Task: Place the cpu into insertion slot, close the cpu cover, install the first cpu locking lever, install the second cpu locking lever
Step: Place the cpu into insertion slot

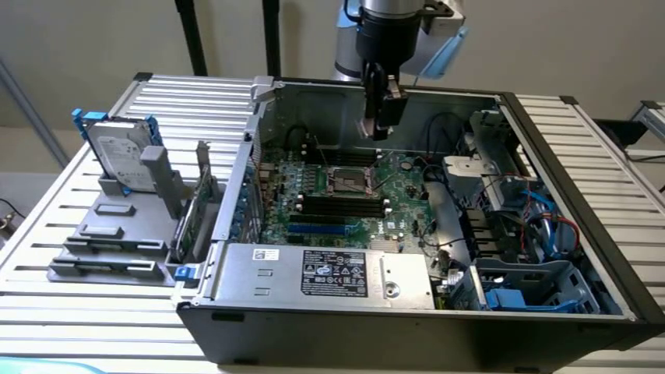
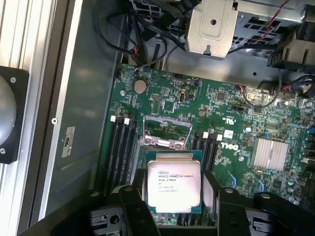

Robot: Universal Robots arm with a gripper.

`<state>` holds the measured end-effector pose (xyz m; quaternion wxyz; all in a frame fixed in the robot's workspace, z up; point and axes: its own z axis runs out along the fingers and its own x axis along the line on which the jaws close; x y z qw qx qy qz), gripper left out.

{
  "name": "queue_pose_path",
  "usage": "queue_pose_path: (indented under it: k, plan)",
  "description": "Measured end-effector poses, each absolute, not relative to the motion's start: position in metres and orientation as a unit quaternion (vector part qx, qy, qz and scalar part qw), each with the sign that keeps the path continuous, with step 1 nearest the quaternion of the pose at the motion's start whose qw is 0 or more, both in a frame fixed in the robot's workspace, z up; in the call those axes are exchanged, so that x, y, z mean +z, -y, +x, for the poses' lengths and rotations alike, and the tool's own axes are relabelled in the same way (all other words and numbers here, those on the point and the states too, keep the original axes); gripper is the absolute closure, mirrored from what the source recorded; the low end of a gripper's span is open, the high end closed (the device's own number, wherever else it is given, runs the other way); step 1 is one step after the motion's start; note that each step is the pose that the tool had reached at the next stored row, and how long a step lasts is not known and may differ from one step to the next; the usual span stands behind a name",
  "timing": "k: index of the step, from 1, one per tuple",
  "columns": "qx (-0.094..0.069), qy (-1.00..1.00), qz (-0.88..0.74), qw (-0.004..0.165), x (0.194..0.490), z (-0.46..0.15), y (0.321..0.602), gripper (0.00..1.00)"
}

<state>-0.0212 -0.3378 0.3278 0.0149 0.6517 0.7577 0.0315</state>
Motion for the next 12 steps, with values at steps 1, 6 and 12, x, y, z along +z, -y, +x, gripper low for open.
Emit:
queue_pose_path:
  k: [1, 6, 12]
  plan:
    - [0.031, -0.756, 0.654, 0.015, 0.327, -0.022, 0.338, 0.45]
    - [0.026, -0.745, 0.666, 0.014, 0.322, -0.023, 0.337, 0.45]
    - [0.021, -0.736, 0.676, 0.014, 0.316, -0.027, 0.337, 0.45]
